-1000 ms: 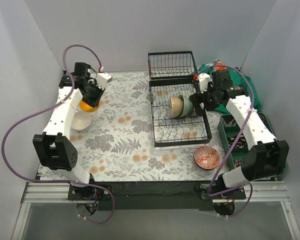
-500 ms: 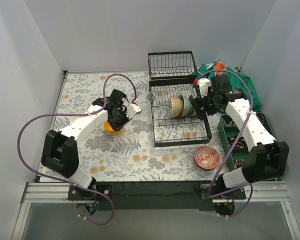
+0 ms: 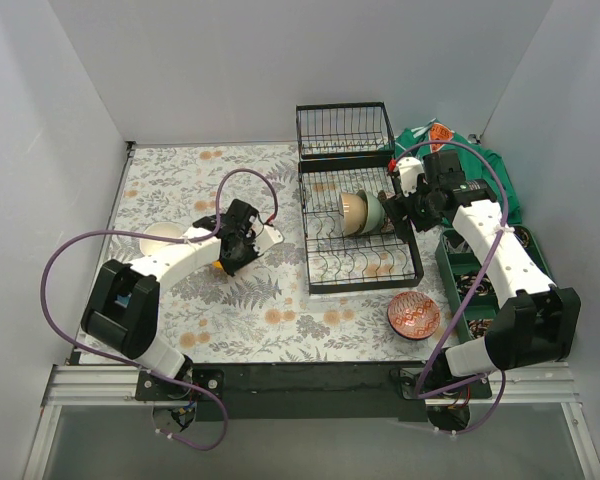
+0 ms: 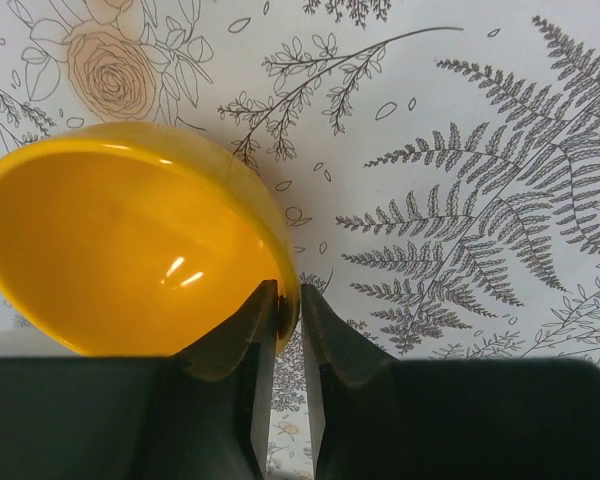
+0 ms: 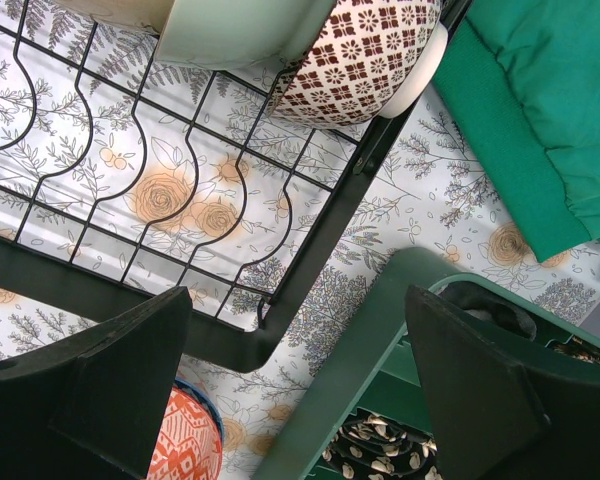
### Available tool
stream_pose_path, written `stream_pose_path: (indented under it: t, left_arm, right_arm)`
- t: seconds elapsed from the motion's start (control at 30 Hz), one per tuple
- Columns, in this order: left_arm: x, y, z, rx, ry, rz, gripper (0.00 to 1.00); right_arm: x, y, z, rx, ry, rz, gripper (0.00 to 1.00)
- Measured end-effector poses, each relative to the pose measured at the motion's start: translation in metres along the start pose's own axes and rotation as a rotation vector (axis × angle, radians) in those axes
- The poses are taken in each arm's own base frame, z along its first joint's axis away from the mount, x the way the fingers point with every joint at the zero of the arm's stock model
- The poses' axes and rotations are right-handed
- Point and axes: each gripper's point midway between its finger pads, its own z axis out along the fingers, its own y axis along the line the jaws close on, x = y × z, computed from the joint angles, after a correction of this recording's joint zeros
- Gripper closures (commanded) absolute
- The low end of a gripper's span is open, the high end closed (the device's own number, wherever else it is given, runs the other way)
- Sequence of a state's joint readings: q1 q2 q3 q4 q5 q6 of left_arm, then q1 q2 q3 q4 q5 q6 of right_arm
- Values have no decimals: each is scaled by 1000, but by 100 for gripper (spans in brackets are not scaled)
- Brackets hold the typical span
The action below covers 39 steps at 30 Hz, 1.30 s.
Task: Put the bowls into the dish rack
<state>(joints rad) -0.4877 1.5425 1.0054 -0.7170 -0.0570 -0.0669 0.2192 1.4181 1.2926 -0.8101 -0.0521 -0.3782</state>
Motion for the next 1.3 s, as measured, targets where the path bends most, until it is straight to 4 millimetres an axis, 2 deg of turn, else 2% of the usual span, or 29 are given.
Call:
stream_pose_path:
  t: [0.23, 0.47, 0.53, 0.6, 0.63, 0.77, 0.83, 0.9, 1.0, 1.13, 1.3]
  left_arm:
    - [3, 5, 2, -41, -4, -3, 100]
    - [3, 5, 0, -45, -3, -18, 100]
    - [-3, 7, -8, -39, -5, -32, 100]
    - [-23, 15, -26, -35, -51, -62, 100]
    - [-40, 22, -38, -37, -98, -79, 100]
    - [-132, 48, -108, -23, -420, -175, 100]
    - [-171, 48, -141, 30, -592, -211, 100]
    - [-197, 37, -160, 124, -722, -237, 100]
    - [-221, 16, -167, 285, -852, -292, 100]
    - [-234, -11, -153, 485, -920, -420, 100]
    - [-259, -17, -146, 649, -1005, -559, 100]
  right_arm:
    - [0, 0, 0, 0, 0, 0, 4]
    - [0, 0, 0, 0, 0, -3, 3]
    - [0, 0, 0, 0, 0, -3, 4]
    - [0, 0, 0, 1, 1, -3, 4]
    - [0, -1, 0, 3, 1, -3, 4]
    - [1, -2, 0, 10, 5, -3, 4]
    - [3, -3, 0, 17, 10, -2, 4]
    - [6, -3, 0, 22, 17, -2, 4]
    - [8, -7, 0, 43, 27, -2, 4]
    - [11, -11, -6, 80, 26, -5, 4]
    - [24, -13, -15, 120, 38, -18, 4]
